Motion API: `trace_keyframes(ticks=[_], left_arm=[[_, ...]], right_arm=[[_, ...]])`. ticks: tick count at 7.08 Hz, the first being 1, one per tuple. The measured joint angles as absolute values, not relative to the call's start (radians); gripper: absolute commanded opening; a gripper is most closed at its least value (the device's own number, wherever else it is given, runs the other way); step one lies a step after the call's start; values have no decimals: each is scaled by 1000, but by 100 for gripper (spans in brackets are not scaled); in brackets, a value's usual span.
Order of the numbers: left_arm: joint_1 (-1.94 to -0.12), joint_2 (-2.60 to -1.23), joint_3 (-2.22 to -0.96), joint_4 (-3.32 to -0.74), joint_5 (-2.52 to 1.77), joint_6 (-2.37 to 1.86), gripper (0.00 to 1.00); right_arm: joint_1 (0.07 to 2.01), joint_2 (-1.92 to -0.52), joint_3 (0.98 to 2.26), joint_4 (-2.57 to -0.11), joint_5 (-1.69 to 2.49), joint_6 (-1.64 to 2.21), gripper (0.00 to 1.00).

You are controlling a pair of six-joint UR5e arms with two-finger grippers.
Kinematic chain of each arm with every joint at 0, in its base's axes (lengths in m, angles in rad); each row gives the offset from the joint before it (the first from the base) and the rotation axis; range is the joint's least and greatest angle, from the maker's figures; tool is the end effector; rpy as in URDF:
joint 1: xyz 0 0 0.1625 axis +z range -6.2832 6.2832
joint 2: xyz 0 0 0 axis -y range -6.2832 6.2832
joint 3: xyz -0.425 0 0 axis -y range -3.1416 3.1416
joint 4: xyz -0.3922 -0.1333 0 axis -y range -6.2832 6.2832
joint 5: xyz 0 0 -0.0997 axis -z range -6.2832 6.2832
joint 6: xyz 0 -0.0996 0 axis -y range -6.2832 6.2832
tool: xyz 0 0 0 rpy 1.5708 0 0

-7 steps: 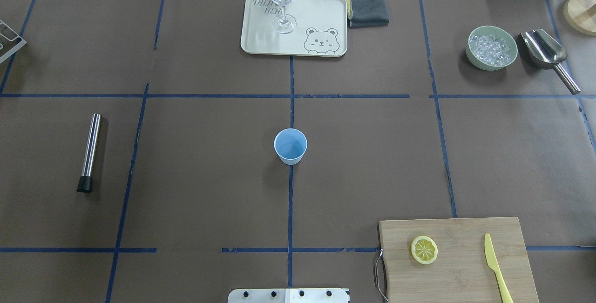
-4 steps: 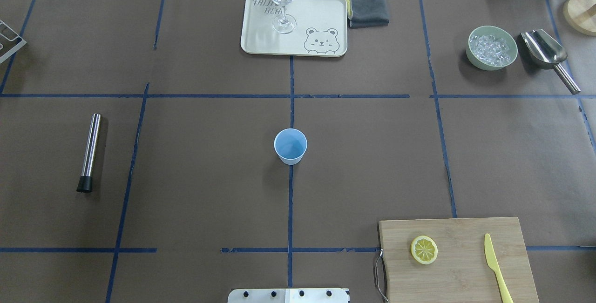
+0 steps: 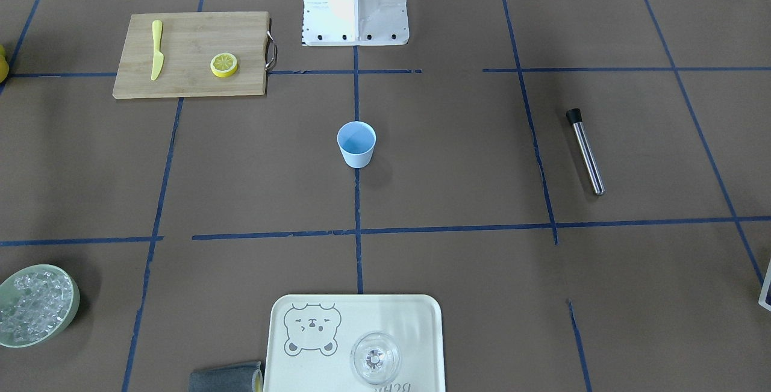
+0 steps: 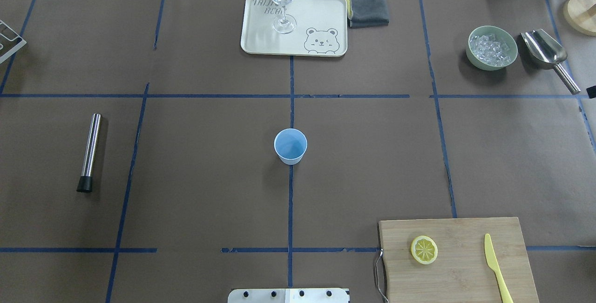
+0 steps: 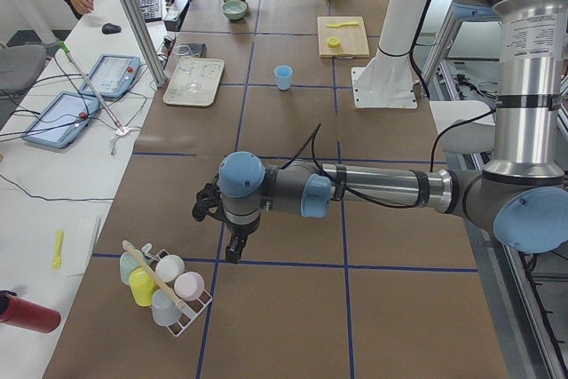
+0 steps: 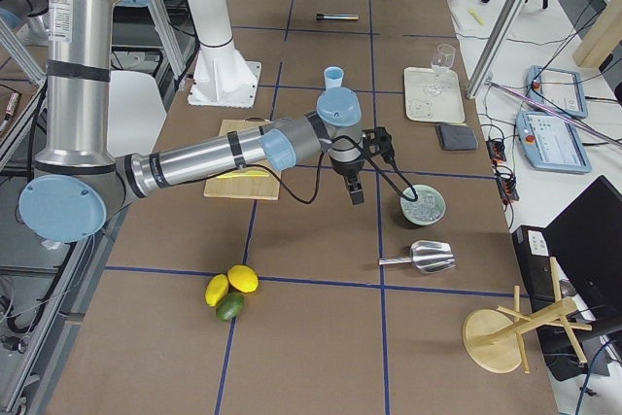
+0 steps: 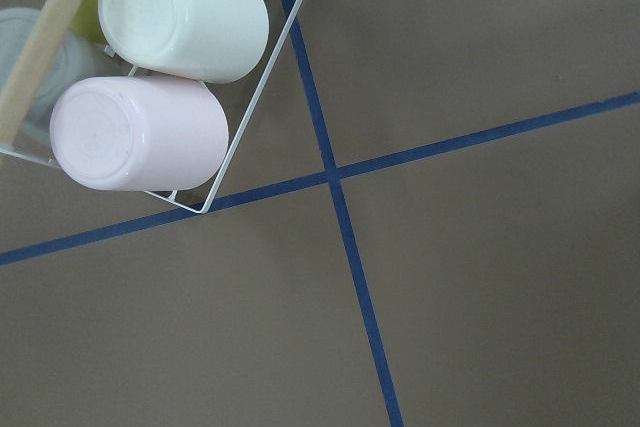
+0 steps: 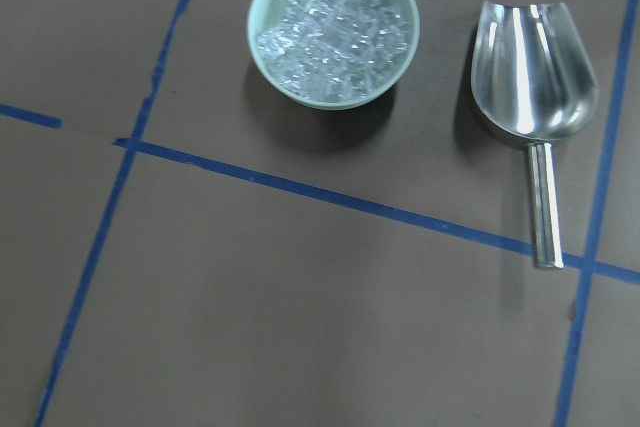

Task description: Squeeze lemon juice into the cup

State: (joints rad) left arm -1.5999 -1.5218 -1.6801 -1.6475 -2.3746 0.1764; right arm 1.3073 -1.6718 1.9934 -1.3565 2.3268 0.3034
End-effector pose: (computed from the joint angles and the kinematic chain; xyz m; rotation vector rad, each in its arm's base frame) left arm -0.0755 -0.4769 0.6182 0.2115 0.7862 0.1941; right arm -0.0550 -0.4533 0.4728 0.2831 -0.8501 -0.1653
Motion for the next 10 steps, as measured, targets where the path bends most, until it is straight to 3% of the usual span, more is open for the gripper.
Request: trace_keyframes(ticks=[5, 8, 10], left_arm=[[-1600, -1522, -1683, -1649, -2376, 176, 100], [-1600, -1522, -1683, -1649, -2376, 176, 100], [-1600, -1522, -1683, -1649, -2376, 176, 100]], right_arm=[[675, -1678, 2270, -1335, 1950, 1058, 100], [256, -1673, 2274, -1331, 1568, 1358, 100], [114, -1669, 2241, -1330, 1455, 1451, 100]])
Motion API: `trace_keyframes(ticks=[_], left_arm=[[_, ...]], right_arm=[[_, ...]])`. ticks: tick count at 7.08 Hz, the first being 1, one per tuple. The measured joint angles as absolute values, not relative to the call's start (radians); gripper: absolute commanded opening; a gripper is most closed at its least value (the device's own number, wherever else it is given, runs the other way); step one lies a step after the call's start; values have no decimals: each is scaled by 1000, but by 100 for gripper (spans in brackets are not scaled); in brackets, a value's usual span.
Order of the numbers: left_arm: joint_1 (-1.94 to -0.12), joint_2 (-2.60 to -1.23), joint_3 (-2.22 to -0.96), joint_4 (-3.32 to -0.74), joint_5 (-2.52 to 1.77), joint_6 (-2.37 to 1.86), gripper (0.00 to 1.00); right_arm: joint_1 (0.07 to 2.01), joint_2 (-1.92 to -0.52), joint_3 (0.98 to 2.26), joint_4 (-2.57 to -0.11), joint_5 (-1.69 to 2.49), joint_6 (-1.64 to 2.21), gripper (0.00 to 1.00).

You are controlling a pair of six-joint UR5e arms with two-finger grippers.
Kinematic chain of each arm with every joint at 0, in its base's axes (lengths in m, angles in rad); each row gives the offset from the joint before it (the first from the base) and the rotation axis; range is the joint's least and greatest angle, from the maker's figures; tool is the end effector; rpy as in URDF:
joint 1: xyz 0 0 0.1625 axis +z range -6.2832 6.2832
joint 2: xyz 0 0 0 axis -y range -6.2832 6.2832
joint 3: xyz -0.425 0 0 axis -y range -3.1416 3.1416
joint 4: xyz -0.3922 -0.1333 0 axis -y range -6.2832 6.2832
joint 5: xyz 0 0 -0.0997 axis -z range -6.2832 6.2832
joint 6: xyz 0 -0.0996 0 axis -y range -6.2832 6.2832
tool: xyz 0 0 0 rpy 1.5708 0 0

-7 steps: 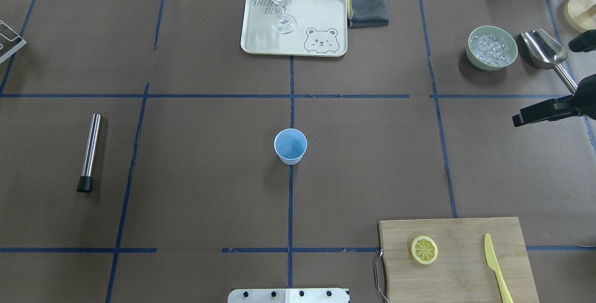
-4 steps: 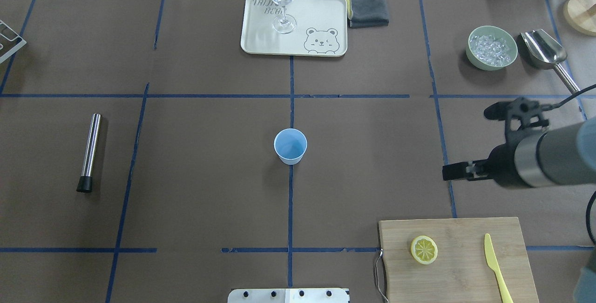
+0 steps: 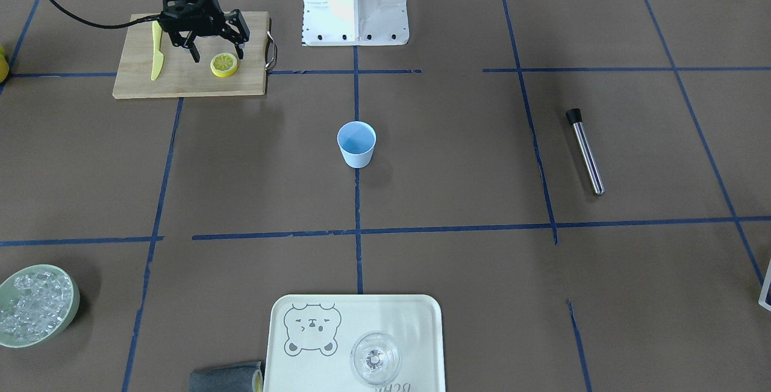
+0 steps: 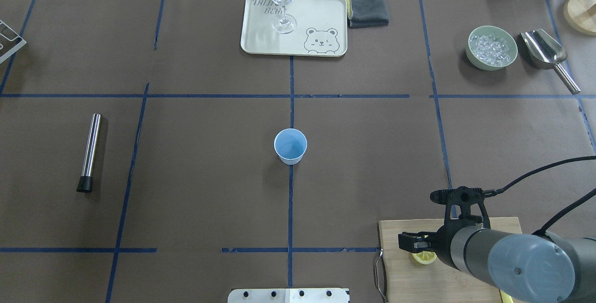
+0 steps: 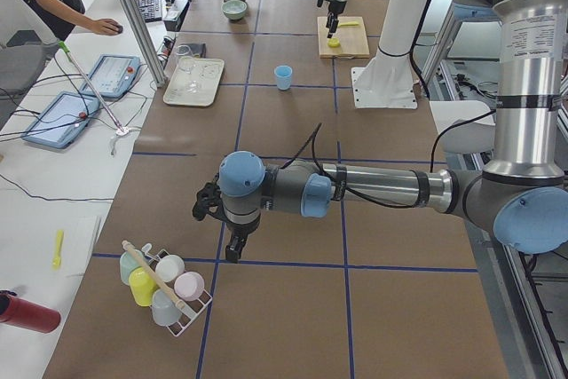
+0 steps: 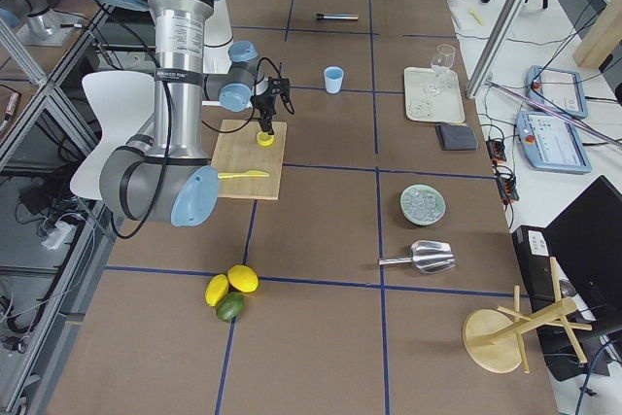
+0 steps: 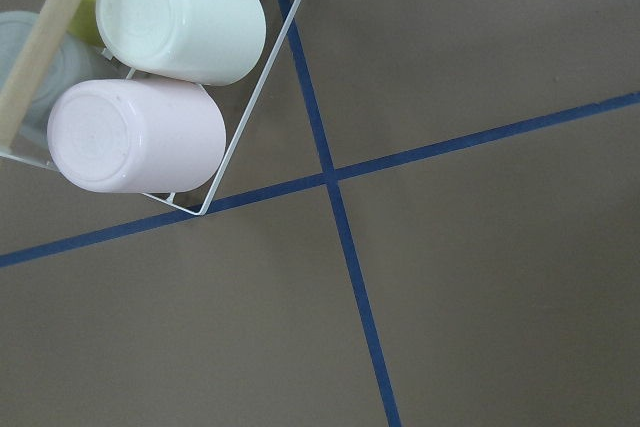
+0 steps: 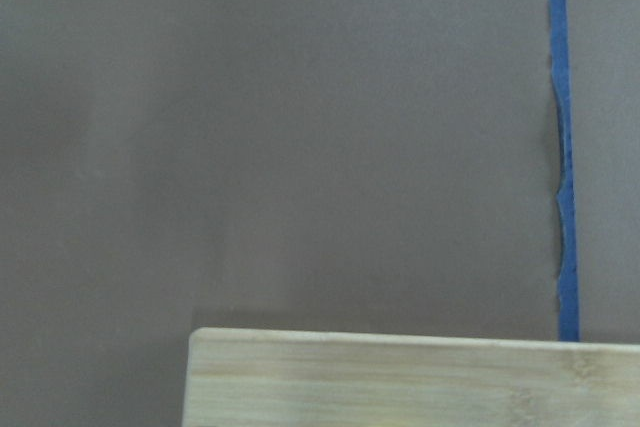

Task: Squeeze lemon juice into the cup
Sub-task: 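Move the right gripper down over the lemon slice on the wooden board, then close the right gripper on the yellow lemon slice and lift it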

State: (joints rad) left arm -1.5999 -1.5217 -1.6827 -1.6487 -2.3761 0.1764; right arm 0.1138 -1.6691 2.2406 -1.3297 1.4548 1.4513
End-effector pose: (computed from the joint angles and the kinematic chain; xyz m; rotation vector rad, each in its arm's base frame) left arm -0.0754 -0.4770 0.6167 0.2151 0.7873 0.1957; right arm -0.4093 -0.1926 0.3689 0.2033 -0.7934 0.0418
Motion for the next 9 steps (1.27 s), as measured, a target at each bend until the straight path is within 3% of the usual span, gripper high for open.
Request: trace_keyframes(ticks=[9], left_arm=[[-1600, -1515, -1683, -1648, -2376, 177, 100]], right_arm=[[60, -1662, 2152, -1296, 1413, 1476, 96]])
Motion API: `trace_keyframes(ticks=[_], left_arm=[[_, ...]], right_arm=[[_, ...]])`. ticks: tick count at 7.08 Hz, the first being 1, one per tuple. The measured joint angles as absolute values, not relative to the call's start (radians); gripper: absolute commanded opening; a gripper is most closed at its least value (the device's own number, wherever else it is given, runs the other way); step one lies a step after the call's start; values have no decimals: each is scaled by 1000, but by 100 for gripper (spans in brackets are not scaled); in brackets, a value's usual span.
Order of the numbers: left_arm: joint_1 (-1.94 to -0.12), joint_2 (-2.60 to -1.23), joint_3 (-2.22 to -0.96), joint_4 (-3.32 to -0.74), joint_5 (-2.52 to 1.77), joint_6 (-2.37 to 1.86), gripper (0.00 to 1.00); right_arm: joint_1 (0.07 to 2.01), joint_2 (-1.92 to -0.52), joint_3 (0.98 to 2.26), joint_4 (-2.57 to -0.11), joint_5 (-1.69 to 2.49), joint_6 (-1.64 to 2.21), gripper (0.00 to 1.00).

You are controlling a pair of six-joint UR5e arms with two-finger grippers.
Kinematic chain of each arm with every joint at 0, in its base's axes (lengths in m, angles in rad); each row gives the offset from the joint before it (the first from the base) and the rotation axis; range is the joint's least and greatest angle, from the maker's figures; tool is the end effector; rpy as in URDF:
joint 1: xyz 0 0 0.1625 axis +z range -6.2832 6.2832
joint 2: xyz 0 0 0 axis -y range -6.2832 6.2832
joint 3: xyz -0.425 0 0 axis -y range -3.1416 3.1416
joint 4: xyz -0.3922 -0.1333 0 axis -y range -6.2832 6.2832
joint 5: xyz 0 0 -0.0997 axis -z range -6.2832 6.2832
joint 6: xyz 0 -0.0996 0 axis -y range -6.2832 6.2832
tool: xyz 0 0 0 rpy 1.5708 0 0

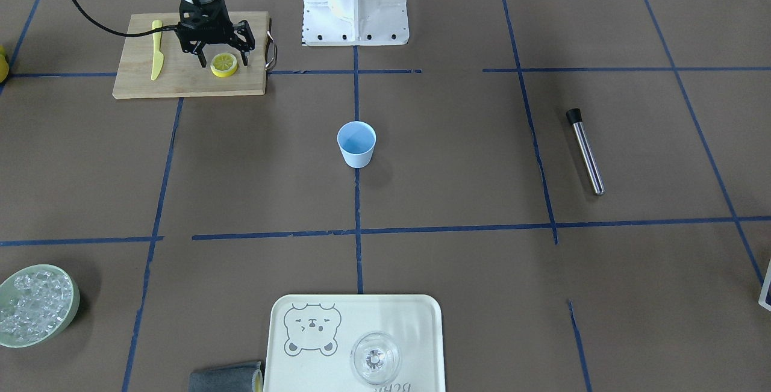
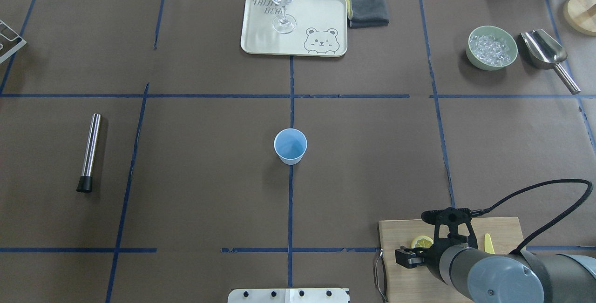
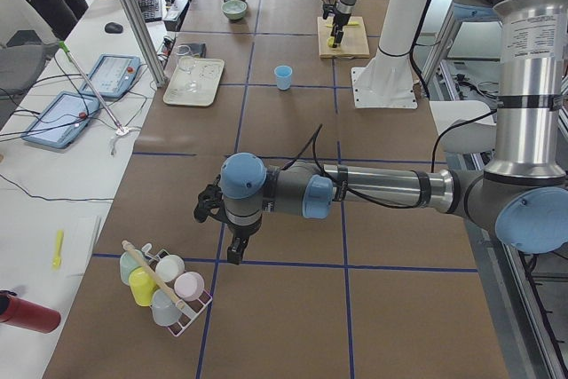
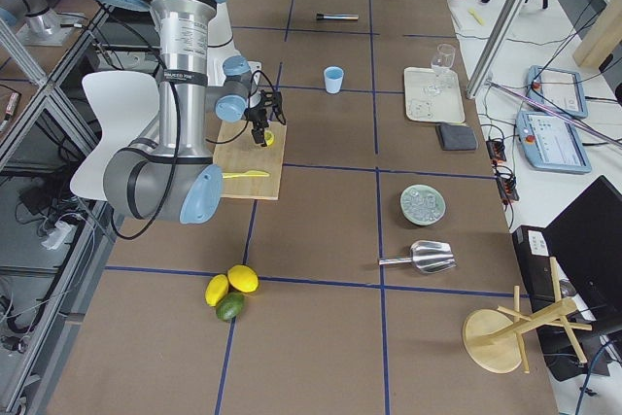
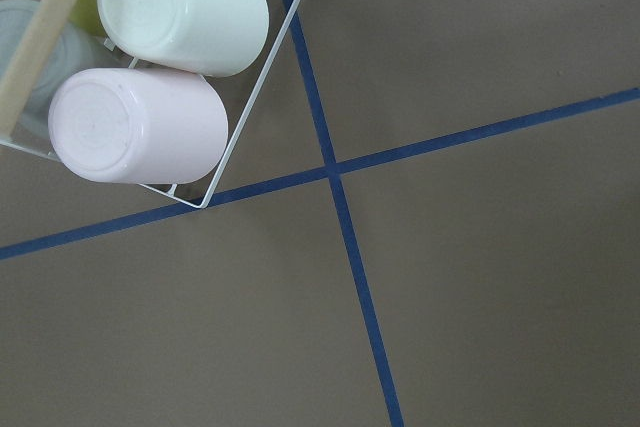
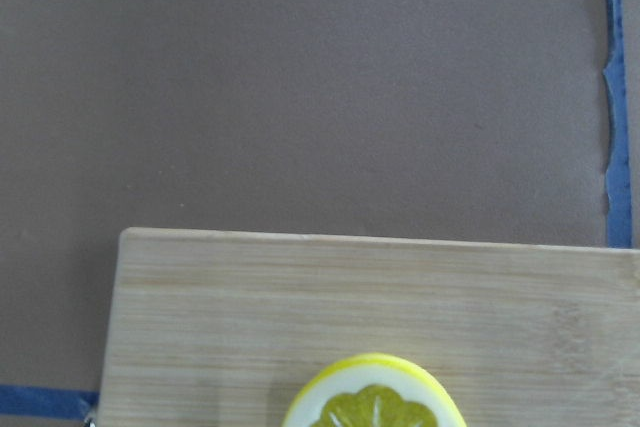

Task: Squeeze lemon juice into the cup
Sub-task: 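Close the right gripper on the yellow lemon slice and lift it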

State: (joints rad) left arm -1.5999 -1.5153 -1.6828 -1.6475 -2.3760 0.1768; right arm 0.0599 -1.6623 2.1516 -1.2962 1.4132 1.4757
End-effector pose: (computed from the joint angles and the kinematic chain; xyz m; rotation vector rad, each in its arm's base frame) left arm -0.0753 -0.4740 0.6199 0.2082 0.7880 0.1931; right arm -0.4377 -0.1754 0.4035 0.2084 -0.7483 0.0268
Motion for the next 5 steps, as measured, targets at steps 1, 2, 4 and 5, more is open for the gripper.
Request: trace_keyframes(ticks=[1, 2, 4, 5], left_arm=[[-1600, -1515, -1683, -1648, -2376, 177, 100], [-1600, -1516, -1683, -1648, -2376, 176, 100], [-1600, -1516, -1684, -1648, -2376, 177, 100], [-1600, -1516, -1684, -1648, -2376, 177, 100]], right_arm=[[60, -1664, 2151, -1296, 1406, 1476, 96], [60, -1666, 2151, -1296, 1402, 1476, 86], [60, -1666, 2148, -1296, 1400, 1476, 78], [60, -1665, 2143, -1297, 1401, 1476, 78]])
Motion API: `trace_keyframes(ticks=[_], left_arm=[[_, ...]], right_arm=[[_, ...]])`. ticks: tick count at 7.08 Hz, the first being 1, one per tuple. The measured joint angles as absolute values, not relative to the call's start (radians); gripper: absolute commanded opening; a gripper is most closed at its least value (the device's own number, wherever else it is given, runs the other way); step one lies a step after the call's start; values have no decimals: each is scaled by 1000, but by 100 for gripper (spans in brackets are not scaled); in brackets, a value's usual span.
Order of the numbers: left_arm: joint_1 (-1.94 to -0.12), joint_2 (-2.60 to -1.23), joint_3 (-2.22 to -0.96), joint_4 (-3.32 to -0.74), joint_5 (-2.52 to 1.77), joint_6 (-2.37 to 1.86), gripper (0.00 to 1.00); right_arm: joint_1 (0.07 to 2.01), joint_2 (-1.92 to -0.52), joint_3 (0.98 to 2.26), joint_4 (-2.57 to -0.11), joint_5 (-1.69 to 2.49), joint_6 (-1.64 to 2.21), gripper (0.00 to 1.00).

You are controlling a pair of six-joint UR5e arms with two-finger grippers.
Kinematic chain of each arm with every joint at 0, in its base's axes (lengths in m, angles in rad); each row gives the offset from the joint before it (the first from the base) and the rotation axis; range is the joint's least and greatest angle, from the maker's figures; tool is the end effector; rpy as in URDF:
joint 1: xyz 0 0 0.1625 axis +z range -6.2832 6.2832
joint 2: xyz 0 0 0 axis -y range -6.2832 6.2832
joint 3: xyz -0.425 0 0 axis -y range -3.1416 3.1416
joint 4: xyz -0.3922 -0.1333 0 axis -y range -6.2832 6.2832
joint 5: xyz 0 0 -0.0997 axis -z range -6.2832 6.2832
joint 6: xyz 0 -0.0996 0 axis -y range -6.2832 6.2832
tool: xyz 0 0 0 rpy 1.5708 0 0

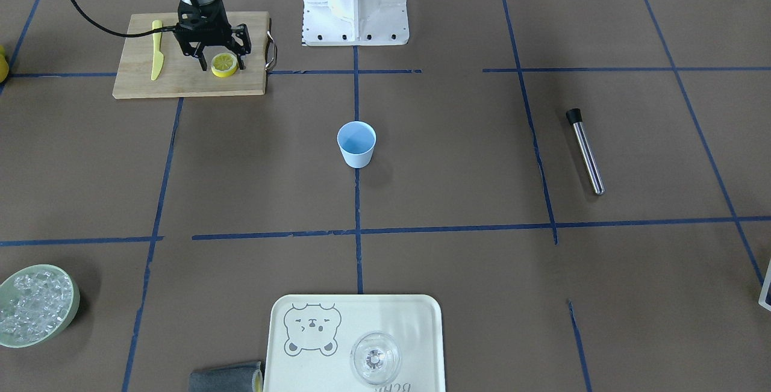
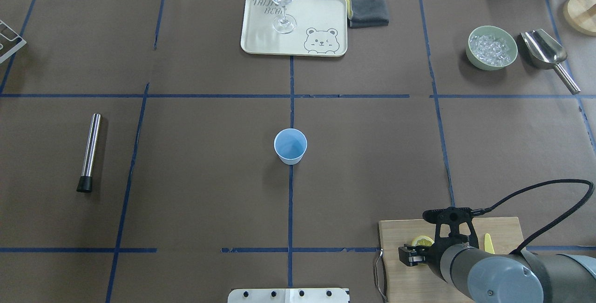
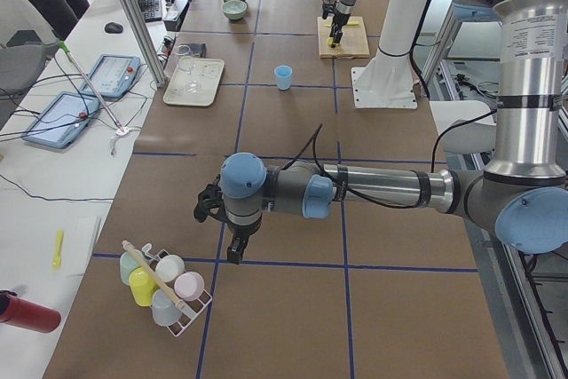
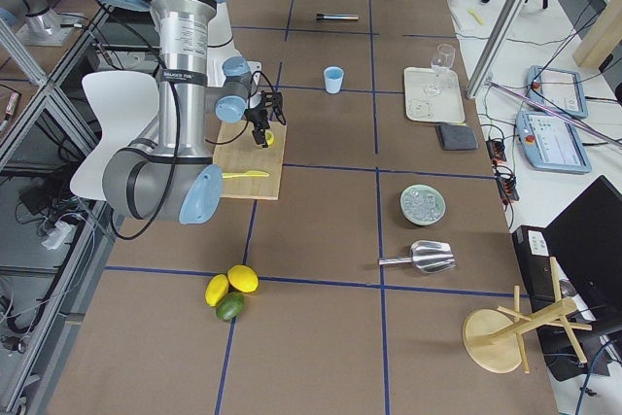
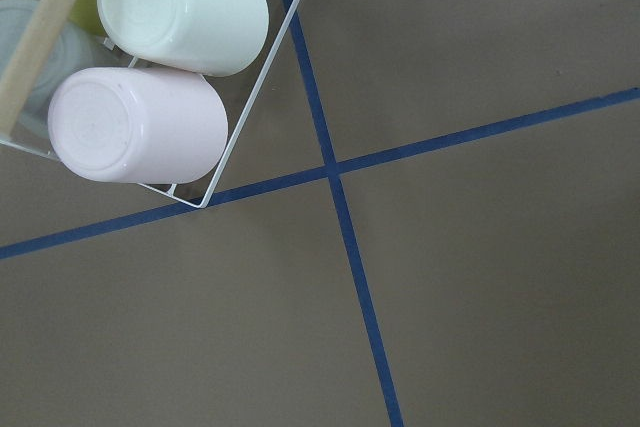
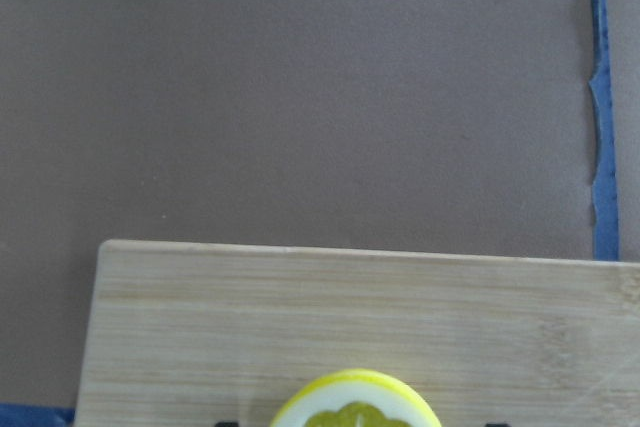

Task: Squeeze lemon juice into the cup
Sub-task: 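Close the right gripper on the yellow lemon slice and lift it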

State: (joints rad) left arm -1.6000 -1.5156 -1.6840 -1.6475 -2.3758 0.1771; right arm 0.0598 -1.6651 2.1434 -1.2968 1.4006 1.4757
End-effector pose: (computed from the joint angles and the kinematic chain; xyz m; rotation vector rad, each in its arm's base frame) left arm -0.0754 -0.4742 0.6191 0.2098 0.7876 0.1938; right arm -0.4383 -0.1767 0.4086 0.2196 -0.7356 0.0305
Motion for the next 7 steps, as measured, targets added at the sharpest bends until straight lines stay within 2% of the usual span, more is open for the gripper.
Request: trace_keyframes(ticks=[1, 2, 3, 4, 7], left_arm=[[-1600, -1516, -1684, -1648, -2375, 178, 100], [-1600, -1516, -1684, -1647, -2375, 178, 100], [-1600, -1515, -1685, -1647, -2375, 178, 100], [-1600, -1515, -1685, -1647, -2375, 177, 100], [-1600, -1514, -1686, -1648, -2375, 177, 100]], right_arm=[[60, -1663, 2141, -1296, 1401, 1476, 78], [60, -1662, 2141, -1296, 1402, 1476, 68], [60, -1660, 2140, -1296, 1402, 1476, 31], [60, -1659, 2142, -1296, 1403, 1476, 1], [62, -1659, 2147, -1297, 1403, 1475, 0]])
